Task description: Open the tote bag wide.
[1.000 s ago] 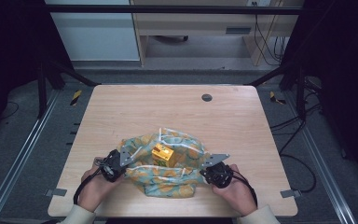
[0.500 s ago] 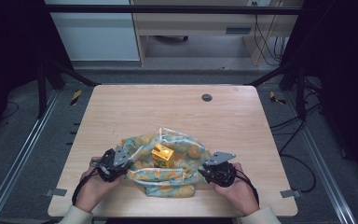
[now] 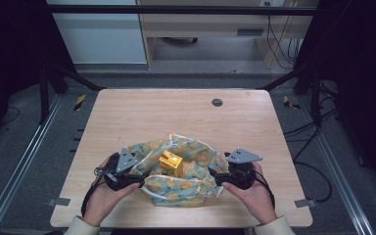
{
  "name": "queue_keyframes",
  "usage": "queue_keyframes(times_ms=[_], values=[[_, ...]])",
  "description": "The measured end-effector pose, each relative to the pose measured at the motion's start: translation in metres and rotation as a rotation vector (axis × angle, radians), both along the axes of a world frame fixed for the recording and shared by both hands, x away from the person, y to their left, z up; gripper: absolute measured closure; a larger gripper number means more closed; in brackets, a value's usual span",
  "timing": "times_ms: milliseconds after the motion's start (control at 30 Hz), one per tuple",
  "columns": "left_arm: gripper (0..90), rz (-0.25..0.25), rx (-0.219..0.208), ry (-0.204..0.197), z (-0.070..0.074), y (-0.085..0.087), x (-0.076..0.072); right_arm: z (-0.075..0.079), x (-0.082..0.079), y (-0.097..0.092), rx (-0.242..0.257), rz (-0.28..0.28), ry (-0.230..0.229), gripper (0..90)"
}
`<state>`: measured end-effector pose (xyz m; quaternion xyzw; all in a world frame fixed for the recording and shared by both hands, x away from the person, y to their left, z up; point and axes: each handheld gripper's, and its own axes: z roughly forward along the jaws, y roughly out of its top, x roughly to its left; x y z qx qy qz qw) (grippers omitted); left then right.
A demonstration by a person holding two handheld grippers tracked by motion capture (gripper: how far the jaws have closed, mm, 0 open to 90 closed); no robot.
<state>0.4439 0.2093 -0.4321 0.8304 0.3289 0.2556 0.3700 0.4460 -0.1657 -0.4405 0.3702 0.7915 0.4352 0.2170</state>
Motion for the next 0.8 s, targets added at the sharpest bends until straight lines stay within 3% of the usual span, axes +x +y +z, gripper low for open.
queue_keyframes(times_ms=[167, 400, 800], values=[[17.1, 0.068, -0.049, -0.016, 0.006, 0.022, 0.004, 0.002, 0.005, -0.016, 0.012, -0.077, -0.009, 13.2], [15.4, 0.166, -0.080, -0.027, 0.006, 0.055, 0.012, 0.000, 0.011, -0.038, 0.022, -0.150, -0.017, 11.0], [13.9, 0.244, -0.103, -0.049, 0.005, 0.082, 0.017, -0.002, 0.015, -0.060, 0.030, -0.226, -0.032, 9.6]])
